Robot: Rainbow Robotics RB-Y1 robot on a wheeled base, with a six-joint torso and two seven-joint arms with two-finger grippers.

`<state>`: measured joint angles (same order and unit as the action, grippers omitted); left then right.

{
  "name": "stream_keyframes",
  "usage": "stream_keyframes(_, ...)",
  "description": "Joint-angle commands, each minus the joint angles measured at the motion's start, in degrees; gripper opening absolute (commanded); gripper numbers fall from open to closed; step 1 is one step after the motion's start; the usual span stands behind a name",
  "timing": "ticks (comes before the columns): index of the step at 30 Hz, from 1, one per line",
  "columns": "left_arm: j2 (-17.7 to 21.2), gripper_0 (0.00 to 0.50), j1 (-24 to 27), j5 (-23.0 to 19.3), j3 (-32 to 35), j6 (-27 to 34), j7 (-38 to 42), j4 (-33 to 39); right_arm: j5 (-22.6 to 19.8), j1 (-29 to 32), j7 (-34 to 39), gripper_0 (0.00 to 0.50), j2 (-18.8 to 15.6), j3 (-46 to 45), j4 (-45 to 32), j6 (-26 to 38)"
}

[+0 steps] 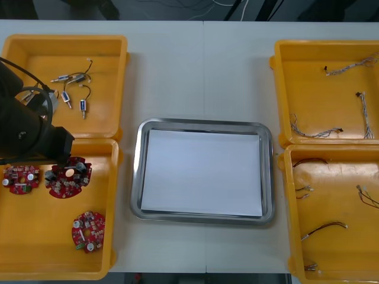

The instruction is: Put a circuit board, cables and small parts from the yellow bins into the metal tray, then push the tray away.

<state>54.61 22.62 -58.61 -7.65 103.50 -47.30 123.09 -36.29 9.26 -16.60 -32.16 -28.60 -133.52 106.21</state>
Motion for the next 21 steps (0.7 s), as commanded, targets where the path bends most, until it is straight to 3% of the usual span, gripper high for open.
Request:
stream_keyframes(1, 1.64, 0.0, 5.85, -0.19, -4.48, 0.04, -0.25, 1.45, -3.87, -0.56, -3.53, 0.0, -5.19, -1.98, -5.09, 1.98)
stream_keyframes(11, -3.72, 0.0, 12.71, 1.74, -11.34, -0.58, 2.21, 1.37, -12.84, -1.0, -11.53, 0.0, -11.26, -2.6, -10.27, 2.34)
stream_keyframes(21, -8.82, 0.0, 16.49, 6.05, -18.02, -3.12, 4.76, 1.19, -25.05, -6.01, -21.9, 0.0, -19.61, -3.3, -10.27, 2.42)
